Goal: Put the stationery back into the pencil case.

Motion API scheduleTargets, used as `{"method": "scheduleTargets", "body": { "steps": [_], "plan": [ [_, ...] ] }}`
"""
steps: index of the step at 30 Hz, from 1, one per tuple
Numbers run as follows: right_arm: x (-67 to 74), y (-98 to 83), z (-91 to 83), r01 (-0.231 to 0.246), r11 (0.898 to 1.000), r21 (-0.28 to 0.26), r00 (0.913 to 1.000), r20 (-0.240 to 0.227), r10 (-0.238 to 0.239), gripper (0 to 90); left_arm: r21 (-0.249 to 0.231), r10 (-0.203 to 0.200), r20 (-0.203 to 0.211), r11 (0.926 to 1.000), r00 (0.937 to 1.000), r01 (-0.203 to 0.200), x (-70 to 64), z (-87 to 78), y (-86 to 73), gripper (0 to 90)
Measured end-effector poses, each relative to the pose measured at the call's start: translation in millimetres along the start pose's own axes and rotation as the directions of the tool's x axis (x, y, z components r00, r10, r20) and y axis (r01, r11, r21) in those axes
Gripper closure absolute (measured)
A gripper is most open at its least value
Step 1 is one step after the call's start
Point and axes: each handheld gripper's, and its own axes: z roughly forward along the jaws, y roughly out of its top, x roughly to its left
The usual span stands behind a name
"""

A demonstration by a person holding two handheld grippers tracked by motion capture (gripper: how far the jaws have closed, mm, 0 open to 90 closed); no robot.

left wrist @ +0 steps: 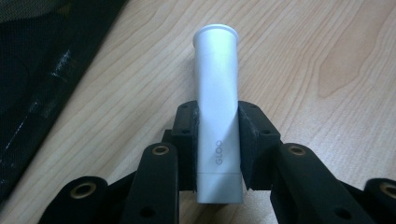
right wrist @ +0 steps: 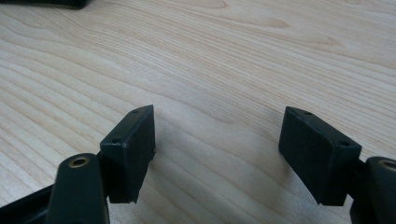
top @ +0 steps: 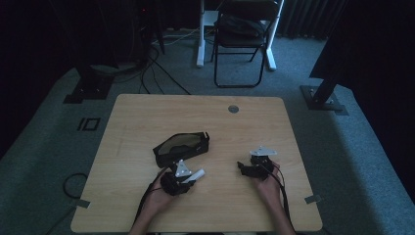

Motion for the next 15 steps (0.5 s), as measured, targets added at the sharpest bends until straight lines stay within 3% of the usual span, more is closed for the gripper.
{"method": "scheduleTargets", "body": {
  "steps": [15],
  "plan": [
    [0.0,0.0,0.0,0.000,1.000,0.000,1.0000,0.000,0.000,27.1,-0.035,0.027,0.017,0.9990,0.9995,-0.026,-2.4,-10.7,8.2,70.8]
  ]
}}
